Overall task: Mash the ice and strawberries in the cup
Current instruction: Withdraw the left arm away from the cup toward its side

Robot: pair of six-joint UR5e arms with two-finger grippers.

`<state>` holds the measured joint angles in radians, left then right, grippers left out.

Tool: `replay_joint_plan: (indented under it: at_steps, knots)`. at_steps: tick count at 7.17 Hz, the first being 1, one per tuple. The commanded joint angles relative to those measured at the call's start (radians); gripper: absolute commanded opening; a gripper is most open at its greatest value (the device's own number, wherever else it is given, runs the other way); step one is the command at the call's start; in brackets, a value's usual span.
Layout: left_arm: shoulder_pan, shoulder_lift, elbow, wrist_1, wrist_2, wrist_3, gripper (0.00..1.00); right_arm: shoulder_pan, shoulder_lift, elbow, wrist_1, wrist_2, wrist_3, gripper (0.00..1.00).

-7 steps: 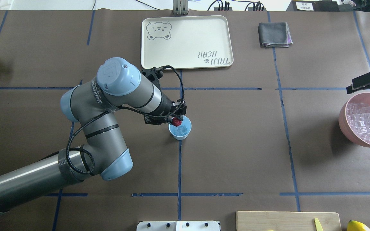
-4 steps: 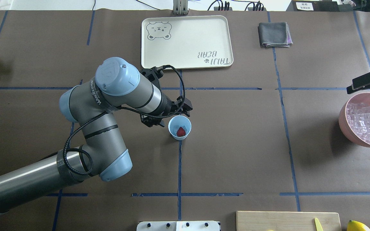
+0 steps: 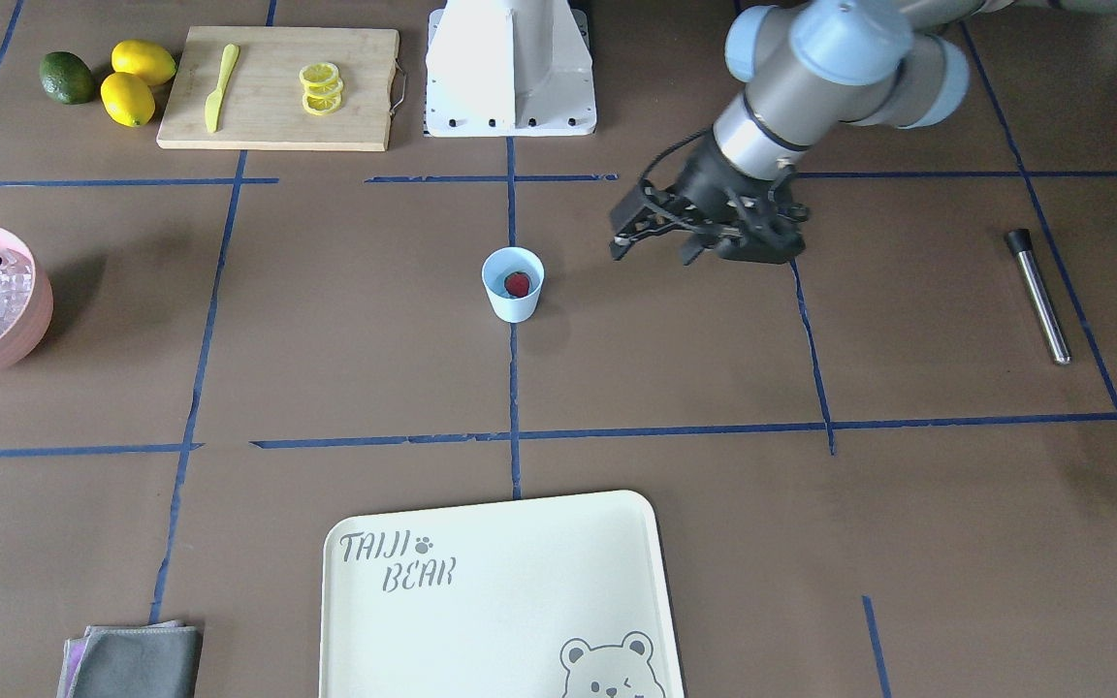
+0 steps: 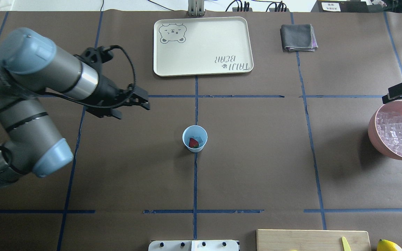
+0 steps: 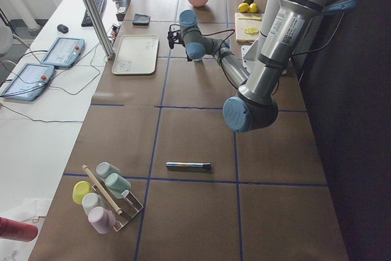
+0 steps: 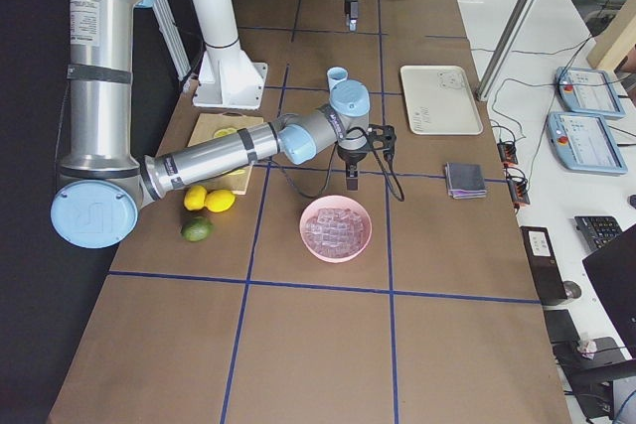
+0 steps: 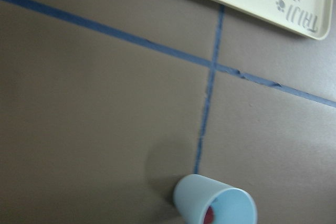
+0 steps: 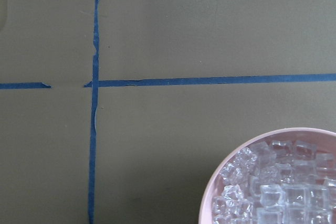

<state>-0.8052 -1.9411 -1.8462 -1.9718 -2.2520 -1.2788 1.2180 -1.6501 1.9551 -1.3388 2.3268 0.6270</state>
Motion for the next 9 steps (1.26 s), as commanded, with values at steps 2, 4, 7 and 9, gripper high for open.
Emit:
replay_joint_plan:
  at_steps: [2,4,7,9]
  knots:
    - [-0.291,0.363,0.007,0.007,-0.123,0.716,0.99,0.051,0.000,-0.115,-0.014,-0.009,-0.191,1.00]
    - [-0.412,0.390,0.211,0.016,-0.116,0.924,0.99,0.066,-0.005,-0.116,-0.016,-0.007,-0.208,1.00]
    - [-0.417,0.344,0.434,0.015,-0.120,0.912,0.99,0.064,-0.004,-0.114,-0.016,0.000,-0.211,1.00]
    - [-0.408,0.335,0.458,0.013,-0.123,0.847,0.99,0.064,-0.005,-0.101,-0.014,0.000,-0.211,1.00]
